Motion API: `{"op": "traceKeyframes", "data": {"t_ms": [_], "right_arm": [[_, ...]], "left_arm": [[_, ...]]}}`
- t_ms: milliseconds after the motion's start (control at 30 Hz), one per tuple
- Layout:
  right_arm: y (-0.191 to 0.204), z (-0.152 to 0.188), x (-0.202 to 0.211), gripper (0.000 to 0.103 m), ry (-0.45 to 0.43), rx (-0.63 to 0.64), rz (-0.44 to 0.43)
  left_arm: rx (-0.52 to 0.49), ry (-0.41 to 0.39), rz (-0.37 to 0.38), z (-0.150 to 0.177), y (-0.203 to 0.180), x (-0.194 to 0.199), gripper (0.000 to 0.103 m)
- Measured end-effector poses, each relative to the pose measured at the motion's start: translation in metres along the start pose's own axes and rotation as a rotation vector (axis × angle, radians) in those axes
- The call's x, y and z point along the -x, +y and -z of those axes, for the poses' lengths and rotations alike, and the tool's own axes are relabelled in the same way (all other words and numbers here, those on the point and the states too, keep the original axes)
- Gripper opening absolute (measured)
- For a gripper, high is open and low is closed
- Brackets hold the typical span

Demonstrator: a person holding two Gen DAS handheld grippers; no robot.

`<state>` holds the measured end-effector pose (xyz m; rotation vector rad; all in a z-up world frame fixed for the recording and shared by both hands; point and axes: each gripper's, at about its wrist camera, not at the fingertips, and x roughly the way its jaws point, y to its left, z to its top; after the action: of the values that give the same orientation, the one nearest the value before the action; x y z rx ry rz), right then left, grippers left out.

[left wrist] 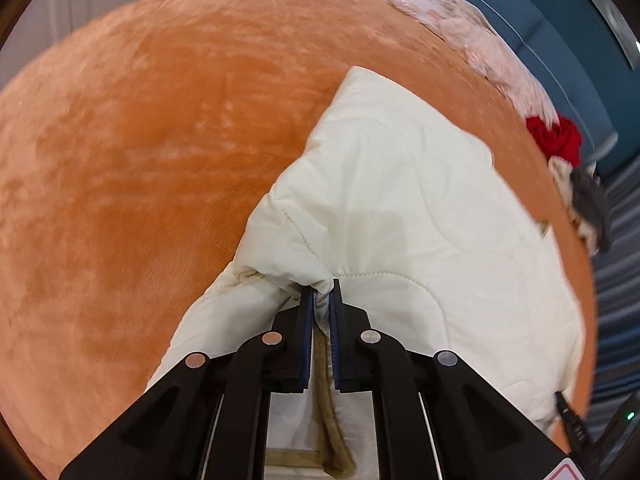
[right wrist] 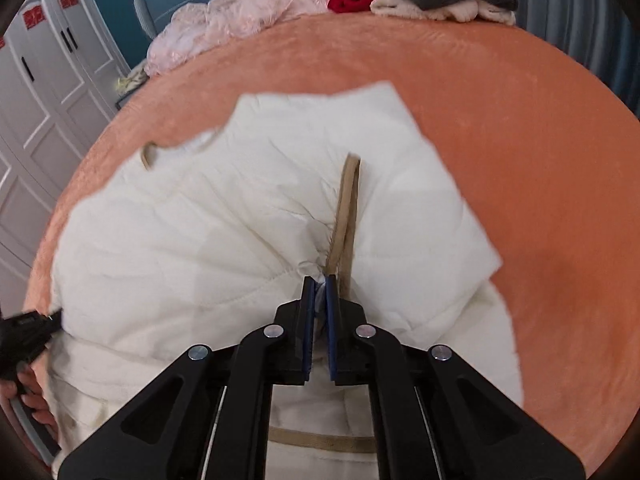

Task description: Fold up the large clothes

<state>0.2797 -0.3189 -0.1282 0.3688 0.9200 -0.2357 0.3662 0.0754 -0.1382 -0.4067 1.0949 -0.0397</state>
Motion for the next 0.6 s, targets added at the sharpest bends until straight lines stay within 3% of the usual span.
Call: {"op": "traceKeyframes", "data": {"t_ms": [233,300,467,600], "right_arm": [[0.006,0.007,0.000,0.007,-0.029,0.074,0.044],[0.006,0.007,0.013,0.015,-0.032,0.068,0.060],[0.009,0.001,0.074,0.021,-0.172,0.094,0.078],[0.029,-0.024,0.078,0.021,-0.183,0.111,0.017]], "left_arm": [[-0.119,-0.107,-0.102,0.015,-0.014,0.001,0.013],[-0.139,-0.122,-0.122,0.016,-0.017,0.012,0.015],[-0.215,-0.200,-0.140,0.010,-0.026,0.064,0.018],[-0.245,-0.229,-0.097,-0.011,-0.060,0.078,0.018]]}}
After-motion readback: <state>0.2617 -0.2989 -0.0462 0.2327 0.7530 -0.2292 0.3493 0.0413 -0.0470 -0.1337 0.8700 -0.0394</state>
